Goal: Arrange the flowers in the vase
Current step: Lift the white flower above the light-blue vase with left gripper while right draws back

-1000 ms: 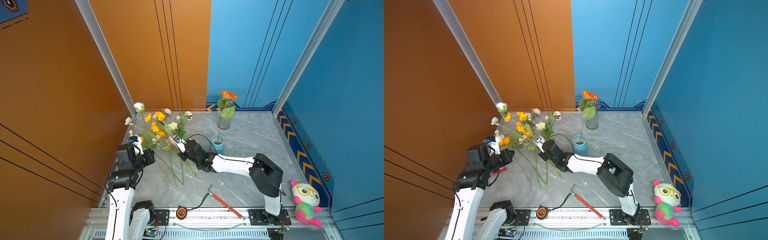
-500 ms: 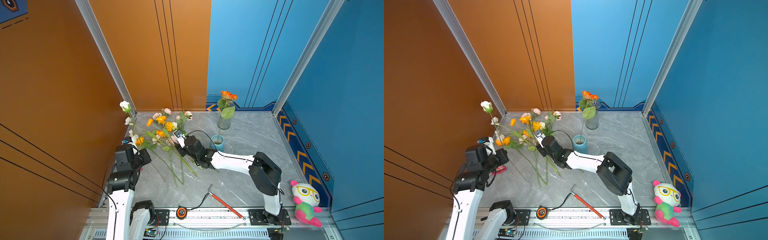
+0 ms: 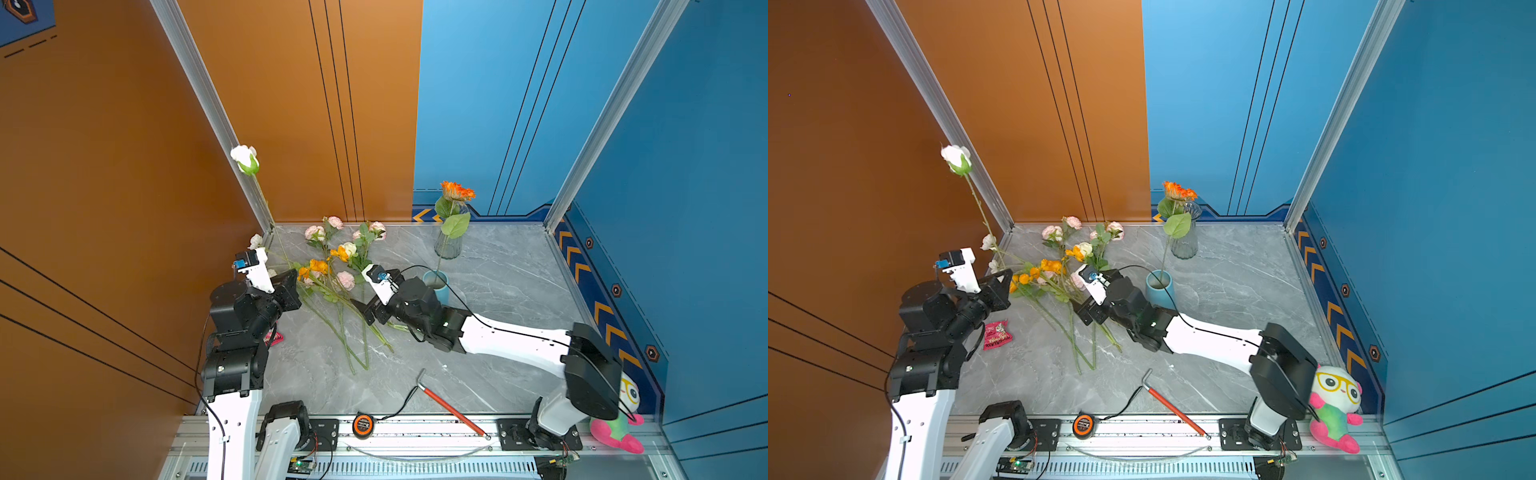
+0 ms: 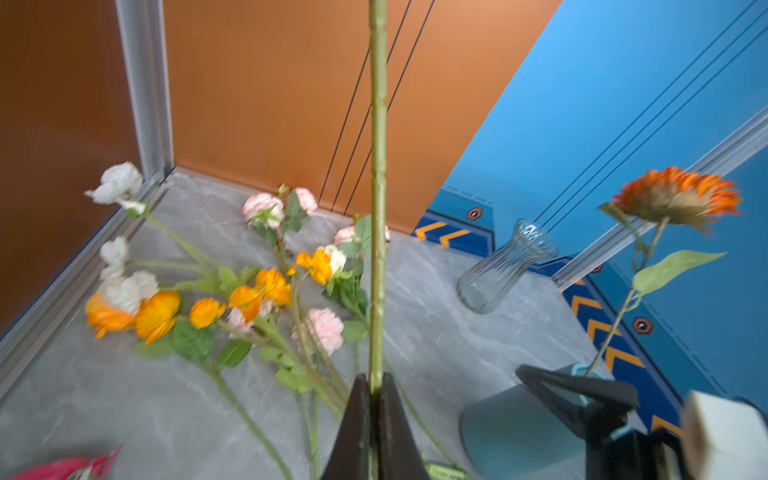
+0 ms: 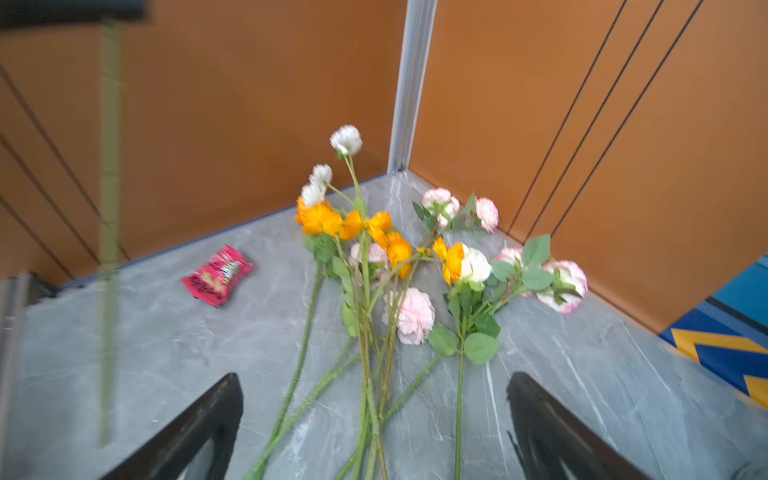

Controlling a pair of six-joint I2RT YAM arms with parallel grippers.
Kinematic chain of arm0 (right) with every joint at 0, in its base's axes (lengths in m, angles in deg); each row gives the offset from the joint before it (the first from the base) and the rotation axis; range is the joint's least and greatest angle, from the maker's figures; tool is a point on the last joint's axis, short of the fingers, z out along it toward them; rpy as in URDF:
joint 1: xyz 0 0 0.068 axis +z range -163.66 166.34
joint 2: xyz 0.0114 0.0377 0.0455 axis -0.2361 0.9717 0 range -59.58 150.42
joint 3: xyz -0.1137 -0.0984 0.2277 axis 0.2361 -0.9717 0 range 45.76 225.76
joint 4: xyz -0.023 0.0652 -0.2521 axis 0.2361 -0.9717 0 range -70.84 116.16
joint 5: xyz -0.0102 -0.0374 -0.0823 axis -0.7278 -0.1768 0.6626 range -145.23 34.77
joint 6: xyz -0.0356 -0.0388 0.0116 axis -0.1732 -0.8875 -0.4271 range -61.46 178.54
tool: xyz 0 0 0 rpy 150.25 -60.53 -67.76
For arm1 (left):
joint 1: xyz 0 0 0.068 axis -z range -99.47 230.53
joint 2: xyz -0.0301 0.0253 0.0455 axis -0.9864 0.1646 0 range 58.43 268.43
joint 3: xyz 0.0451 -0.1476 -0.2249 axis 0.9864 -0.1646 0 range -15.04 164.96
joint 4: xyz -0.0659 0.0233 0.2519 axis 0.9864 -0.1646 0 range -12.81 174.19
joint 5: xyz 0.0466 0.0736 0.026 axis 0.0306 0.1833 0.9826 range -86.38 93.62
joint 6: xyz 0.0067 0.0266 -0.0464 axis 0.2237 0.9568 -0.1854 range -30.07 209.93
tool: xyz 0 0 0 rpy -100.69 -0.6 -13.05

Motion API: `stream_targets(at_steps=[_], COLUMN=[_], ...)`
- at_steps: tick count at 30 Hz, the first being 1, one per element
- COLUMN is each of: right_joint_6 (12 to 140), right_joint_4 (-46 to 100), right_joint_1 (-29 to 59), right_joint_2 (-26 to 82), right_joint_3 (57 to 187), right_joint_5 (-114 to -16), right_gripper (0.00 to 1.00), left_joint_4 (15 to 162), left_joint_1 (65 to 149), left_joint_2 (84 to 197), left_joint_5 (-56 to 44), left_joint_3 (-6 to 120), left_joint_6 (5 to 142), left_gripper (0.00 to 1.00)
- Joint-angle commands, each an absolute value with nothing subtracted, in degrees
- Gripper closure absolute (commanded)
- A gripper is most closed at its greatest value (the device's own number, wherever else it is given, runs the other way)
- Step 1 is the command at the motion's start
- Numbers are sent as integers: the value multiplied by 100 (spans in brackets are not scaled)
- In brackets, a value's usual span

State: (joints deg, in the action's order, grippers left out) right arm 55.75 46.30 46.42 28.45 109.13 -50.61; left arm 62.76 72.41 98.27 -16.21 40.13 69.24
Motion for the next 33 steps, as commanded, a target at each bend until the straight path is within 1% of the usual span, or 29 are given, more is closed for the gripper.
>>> stream_targets(at_steps=[1,4,7,10,14,17,21,24,29,33], right_joint_6=[5559,5614,5488,5467,5718,5817,5880,5943,6010,6021], right_joint_4=[4994,4629,4502,4416,4731,5104,5351,5535,5661,5693], right_joint_1=[4631,4377,3978,3362,2506,2304,2273,2271,2273,2277], right_joint_2=[1928,991,52,-815,-1472,-1852,-2281,-2319,-2257,-2209], right_joint_3=[10447,9875,9004,8216,7487,7006,6528,6298,6213,6220], right_joint_5=[-5576,-5694,-5914,-6147,-6537,-6606,-6545,-6513,-6524,-6609], right_gripper=[0,0,0,0,0,0,0,0,0,0], left_joint_4=[8113,8480,8553,9247,10420,10783,10770,10774,11004,11427], left_joint_1=[7584,8276,9280,10347,11543,12093,12414,12549,12622,12755], left_joint_2=[9878,10279,10888,11381,11951,12412,12951,13233,13561,13677], left_joint_5=[-1823,-1230,-823,-421,190,520,657,669,687,755], left_joint_3=[4148,4706,5374,5570,5485,5652,5861,5759,5309,4858], left_joint_6=[6683,7196,7877,8428,9275,9553,9489,9377,8927,8894], left_gripper=[100,100,100,100,100,100,100,100,100,100])
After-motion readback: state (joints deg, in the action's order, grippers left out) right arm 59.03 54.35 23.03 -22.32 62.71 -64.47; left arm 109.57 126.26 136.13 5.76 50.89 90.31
